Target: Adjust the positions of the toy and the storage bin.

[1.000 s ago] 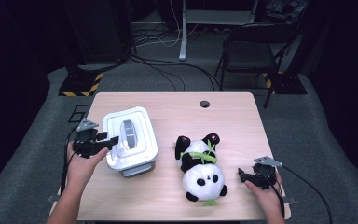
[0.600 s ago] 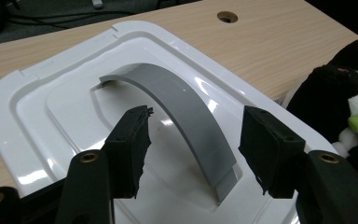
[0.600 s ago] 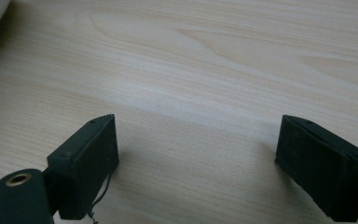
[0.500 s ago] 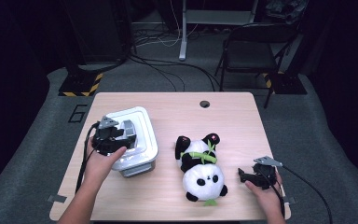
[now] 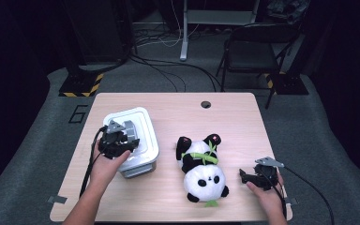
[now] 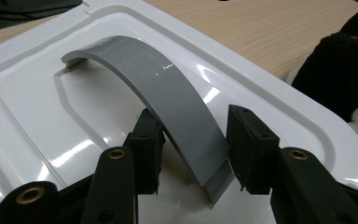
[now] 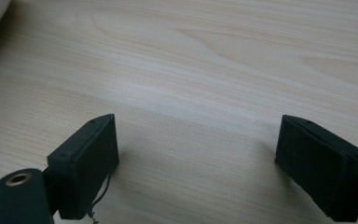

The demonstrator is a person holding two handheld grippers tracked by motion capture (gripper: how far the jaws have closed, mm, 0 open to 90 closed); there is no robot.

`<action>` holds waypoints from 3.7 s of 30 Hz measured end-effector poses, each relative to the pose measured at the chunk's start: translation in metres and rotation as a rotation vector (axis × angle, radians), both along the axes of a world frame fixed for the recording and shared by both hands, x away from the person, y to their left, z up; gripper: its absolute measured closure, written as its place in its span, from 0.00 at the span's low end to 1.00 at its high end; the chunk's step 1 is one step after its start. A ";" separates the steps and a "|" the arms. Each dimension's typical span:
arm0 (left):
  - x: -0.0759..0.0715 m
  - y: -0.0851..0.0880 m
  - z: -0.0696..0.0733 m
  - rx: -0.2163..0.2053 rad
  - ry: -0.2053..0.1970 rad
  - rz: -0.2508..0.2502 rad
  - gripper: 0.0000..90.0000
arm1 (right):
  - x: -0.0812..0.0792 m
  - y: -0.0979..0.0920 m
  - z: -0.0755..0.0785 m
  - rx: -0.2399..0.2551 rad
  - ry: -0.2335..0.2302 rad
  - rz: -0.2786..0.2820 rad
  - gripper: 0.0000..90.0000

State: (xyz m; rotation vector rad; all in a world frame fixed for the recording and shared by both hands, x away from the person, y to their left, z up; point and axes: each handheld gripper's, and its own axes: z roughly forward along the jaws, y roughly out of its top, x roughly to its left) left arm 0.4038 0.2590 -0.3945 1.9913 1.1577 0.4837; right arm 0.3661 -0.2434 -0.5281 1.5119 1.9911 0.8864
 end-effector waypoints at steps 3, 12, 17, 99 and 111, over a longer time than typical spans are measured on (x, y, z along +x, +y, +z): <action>-0.001 0.004 -0.002 -0.044 0.002 -0.017 0.66 | 0.000 0.000 0.000 0.000 0.000 0.000 0.14; -0.011 0.004 -0.002 -0.052 0.004 -0.120 0.68 | 0.000 0.000 0.000 0.000 0.000 0.000 0.14; -0.018 -0.002 0.000 -0.049 0.003 -0.178 0.68 | 0.000 0.000 0.000 0.000 0.000 0.000 0.14; -0.003 -0.002 0.008 0.024 -0.050 -0.054 0.72 | 0.000 0.000 0.000 0.001 0.000 0.017 0.14; 0.000 -0.014 0.008 -0.017 -0.018 -0.106 0.74 | 0.000 0.000 0.000 0.001 0.000 0.017 0.14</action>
